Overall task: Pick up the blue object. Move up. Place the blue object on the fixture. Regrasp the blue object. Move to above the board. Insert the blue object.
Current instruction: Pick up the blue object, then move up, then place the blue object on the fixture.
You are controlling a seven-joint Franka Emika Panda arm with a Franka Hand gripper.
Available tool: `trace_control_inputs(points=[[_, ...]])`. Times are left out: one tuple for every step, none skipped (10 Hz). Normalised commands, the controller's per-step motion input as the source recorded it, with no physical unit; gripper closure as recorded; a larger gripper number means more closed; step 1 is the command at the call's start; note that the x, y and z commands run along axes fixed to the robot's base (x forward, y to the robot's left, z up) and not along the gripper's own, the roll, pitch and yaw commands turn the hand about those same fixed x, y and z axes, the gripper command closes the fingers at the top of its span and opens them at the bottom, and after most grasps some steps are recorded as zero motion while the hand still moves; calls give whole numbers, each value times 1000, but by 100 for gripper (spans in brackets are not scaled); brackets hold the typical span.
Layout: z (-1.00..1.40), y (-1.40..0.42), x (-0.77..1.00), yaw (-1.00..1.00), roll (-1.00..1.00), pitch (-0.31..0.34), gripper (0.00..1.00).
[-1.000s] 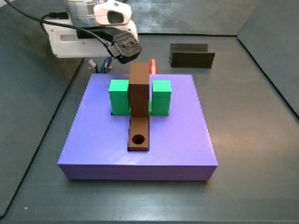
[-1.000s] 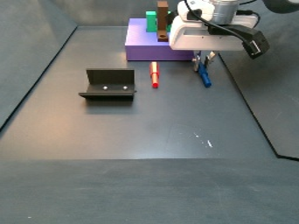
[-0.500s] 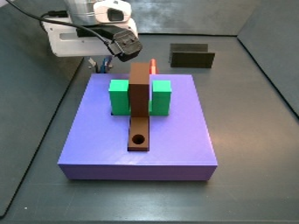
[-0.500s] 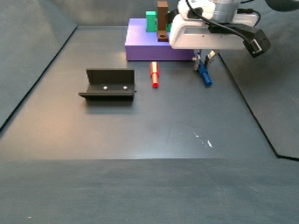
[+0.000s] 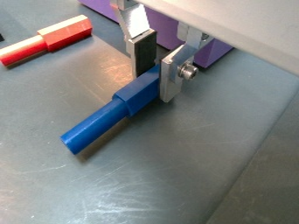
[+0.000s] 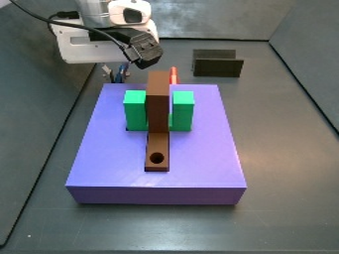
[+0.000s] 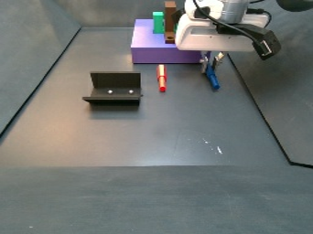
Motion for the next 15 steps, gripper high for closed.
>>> trace_control_inputs(points=[[0,0,0,0,0,0,100],[0,0,0,0,0,0,100],[0,0,0,0,0,0,100],[0,0,0,0,0,0,100],[0,0,0,0,0,0,100],[833,0,0,0,0,0,100],[788,-52,-33,-35,-8,28,100],[616,-56,-62,-28,-22,48,100],[259,-15,-18,-17,-60,17,100],[0,0,0,0,-9,0,100],[0,171,383,-26,-374,0,100],[37,409,646,-151,-726,0,100],[9,434,637,-86,-826,0,100],[0,511,566,0,-940,0,100],[0,463,589,-3,-1000,-63,100]])
